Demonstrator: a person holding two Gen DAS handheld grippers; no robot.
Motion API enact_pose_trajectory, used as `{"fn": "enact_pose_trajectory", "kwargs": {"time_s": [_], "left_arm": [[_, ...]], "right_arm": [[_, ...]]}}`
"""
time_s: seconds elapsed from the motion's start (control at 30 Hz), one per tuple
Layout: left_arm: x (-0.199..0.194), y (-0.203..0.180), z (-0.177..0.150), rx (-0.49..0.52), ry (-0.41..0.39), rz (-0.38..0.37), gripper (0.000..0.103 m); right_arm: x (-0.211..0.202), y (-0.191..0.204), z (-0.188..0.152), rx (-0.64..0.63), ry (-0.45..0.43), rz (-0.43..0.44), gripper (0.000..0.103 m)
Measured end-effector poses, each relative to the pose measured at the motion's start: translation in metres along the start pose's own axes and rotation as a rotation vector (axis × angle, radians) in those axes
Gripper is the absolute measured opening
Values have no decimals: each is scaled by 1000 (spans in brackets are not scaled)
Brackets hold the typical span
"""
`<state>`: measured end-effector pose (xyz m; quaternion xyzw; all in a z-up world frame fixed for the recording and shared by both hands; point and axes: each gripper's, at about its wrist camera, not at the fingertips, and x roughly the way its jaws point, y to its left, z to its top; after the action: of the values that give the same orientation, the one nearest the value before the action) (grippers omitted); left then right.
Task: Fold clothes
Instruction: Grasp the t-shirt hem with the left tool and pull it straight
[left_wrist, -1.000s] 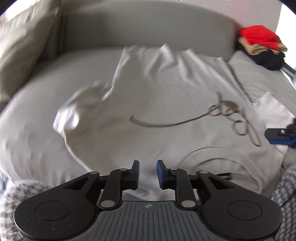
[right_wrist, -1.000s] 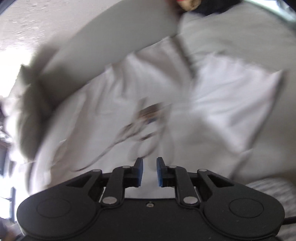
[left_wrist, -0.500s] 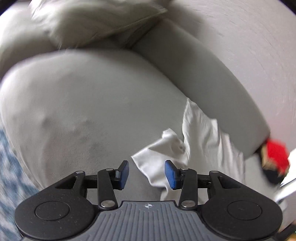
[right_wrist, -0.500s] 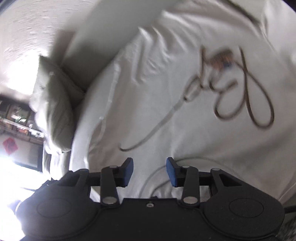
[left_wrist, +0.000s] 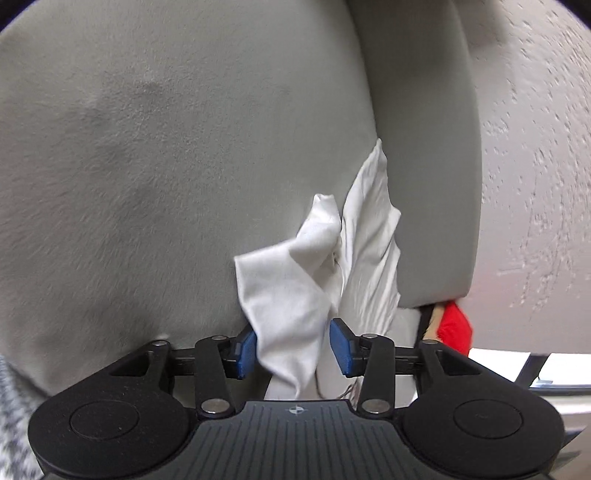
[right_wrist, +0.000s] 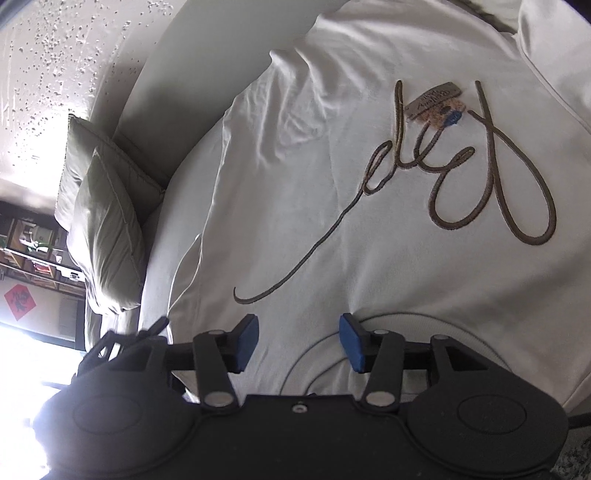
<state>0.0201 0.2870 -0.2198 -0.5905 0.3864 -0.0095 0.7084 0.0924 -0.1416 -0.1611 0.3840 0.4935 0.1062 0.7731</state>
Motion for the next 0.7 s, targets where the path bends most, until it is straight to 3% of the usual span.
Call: {"fn": "enact_pose_trajectory", "kwargs": {"time_s": [0.13, 0.37, 0.57, 0.7], "left_arm": [[12, 5, 7, -63, 34, -36, 30], [-3, 12, 7, -115, -106, -54, 23], [5, 2, 14, -52, -108, 30, 5], [-8, -8, 15, 36, -228, 101, 0]], "right_arm": [[-1, -2, 2, 3, 5, 12, 47], [-2, -6, 3, 14, 11, 32, 47], [-3, -6, 3, 11, 11, 32, 47], [-3, -7, 3, 9, 12, 34, 47]]}}
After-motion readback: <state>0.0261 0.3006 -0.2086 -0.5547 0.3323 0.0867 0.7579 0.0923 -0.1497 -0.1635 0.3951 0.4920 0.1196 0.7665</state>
